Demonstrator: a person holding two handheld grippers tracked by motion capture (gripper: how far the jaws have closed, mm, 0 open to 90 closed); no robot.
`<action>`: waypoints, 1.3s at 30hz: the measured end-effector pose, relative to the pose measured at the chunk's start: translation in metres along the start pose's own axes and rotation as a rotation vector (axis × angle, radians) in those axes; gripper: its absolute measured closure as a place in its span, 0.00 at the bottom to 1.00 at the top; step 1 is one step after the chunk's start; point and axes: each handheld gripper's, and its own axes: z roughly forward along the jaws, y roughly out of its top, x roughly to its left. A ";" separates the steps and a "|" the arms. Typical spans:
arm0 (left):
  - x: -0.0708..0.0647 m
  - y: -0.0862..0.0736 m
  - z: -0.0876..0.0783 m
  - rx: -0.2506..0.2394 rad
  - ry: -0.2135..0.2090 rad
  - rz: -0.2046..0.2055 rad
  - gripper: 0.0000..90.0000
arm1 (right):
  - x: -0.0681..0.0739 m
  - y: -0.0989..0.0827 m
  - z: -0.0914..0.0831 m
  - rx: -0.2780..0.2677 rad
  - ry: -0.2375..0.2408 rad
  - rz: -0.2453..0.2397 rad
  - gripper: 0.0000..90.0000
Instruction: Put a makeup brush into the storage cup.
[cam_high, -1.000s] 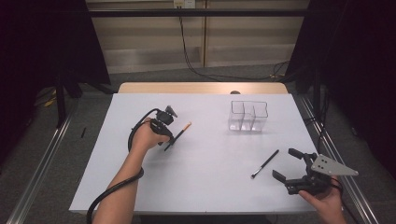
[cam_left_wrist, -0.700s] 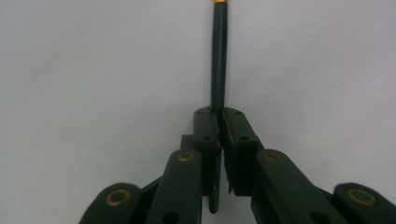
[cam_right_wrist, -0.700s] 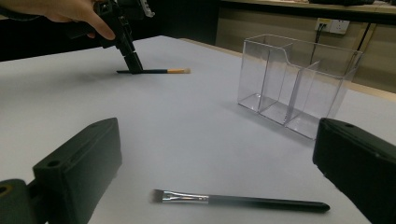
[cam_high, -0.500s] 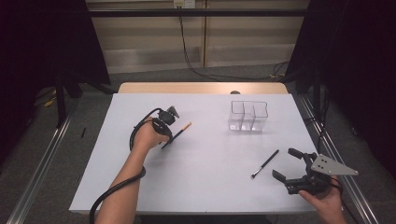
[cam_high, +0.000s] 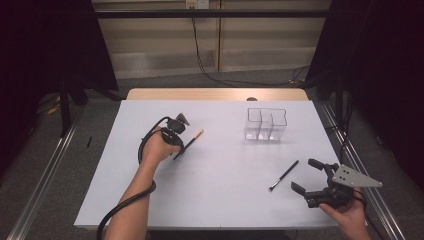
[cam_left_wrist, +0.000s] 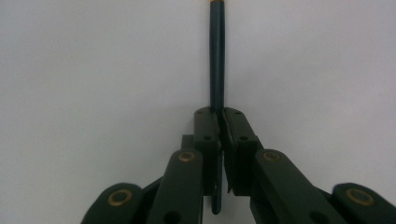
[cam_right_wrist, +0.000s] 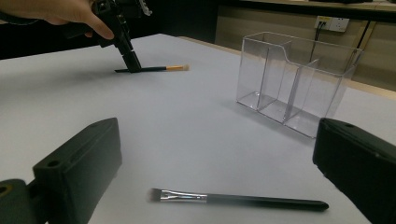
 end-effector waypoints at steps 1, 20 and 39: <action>-0.001 0.000 0.000 0.001 0.004 -0.001 0.95 | 0.000 0.000 0.000 -0.001 0.000 -0.001 0.01; -0.001 -0.005 -0.013 -0.118 -0.040 -0.017 0.95 | 0.000 0.000 -0.002 -0.002 -0.008 0.000 0.01; -0.014 -0.029 -0.021 -0.498 -0.222 -0.056 0.94 | 0.000 0.000 -0.001 0.002 -0.007 -0.001 0.01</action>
